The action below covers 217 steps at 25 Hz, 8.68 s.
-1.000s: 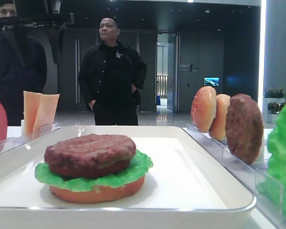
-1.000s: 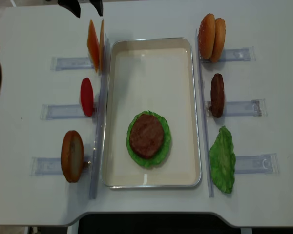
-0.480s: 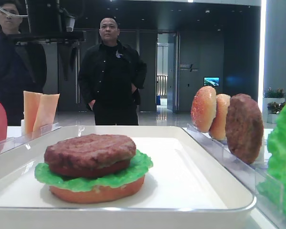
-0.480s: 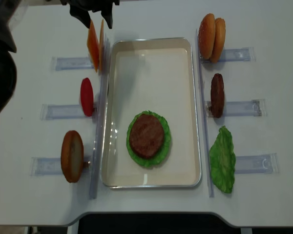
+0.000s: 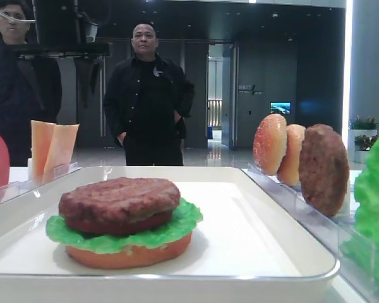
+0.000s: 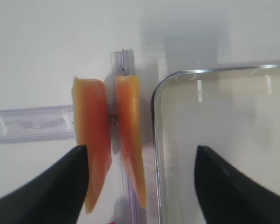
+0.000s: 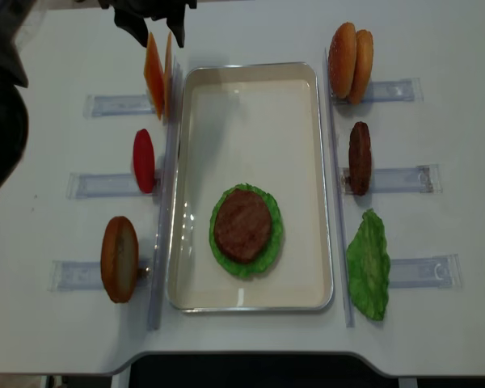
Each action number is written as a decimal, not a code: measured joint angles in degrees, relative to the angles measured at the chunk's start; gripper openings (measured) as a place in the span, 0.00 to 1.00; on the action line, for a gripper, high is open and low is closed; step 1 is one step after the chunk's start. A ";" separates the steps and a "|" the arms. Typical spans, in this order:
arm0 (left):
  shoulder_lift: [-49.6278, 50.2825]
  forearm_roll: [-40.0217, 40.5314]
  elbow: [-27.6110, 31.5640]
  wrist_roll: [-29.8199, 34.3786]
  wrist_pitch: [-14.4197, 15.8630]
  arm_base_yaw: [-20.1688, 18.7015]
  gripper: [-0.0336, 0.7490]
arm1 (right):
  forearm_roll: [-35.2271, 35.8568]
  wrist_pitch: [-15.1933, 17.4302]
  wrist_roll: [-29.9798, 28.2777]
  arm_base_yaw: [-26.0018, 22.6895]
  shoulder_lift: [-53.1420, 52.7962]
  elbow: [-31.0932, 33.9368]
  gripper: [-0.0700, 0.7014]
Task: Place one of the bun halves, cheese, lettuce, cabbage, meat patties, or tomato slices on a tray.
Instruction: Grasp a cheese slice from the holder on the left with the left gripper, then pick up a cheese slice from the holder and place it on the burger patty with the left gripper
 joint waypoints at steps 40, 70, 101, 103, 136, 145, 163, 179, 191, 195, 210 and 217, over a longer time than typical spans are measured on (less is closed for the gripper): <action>4.52 1.79 0.00 -0.07 -0.69 -0.17 0.57 | 0.00 0.00 0.00 0.00 0.00 0.00 0.61; 4.91 1.26 0.00 1.25 -0.69 -0.17 0.09 | 0.00 0.00 0.00 0.00 0.00 0.00 0.61; -16.94 -17.03 18.55 1.30 -0.21 0.16 0.09 | 0.00 0.00 0.00 0.00 0.00 0.00 0.61; -18.36 -17.45 20.66 1.62 -0.21 -0.46 0.09 | 0.00 0.00 0.00 0.00 0.00 0.00 0.61; -40.57 -57.07 66.32 30.83 -30.81 -9.06 0.09 | 0.00 0.00 0.00 0.00 0.00 0.00 0.61; -40.62 -66.77 74.95 41.31 -38.26 -9.61 0.09 | 0.00 0.00 0.00 0.00 0.00 0.00 0.61; -40.62 -80.84 77.87 53.79 -40.51 -9.61 0.08 | 0.00 0.00 0.00 0.00 0.00 0.00 0.61; -35.79 -88.24 77.87 62.09 -38.82 -9.98 0.09 | 0.00 0.00 0.00 0.00 0.00 0.00 0.61; -35.22 -86.79 77.87 62.55 -39.82 -9.98 0.09 | 0.00 0.00 0.00 0.00 0.00 0.00 0.61; -35.22 -86.37 77.87 62.55 -40.35 -9.98 0.09 | 0.00 0.00 0.00 0.00 0.00 0.00 0.61; -33.97 -83.99 77.87 61.28 -41.29 -9.98 0.09 | 0.00 0.00 0.00 0.00 0.00 0.00 0.61; -33.97 -82.53 77.87 60.53 -42.42 -9.98 0.09 | 0.00 0.00 0.00 0.00 0.00 0.00 0.61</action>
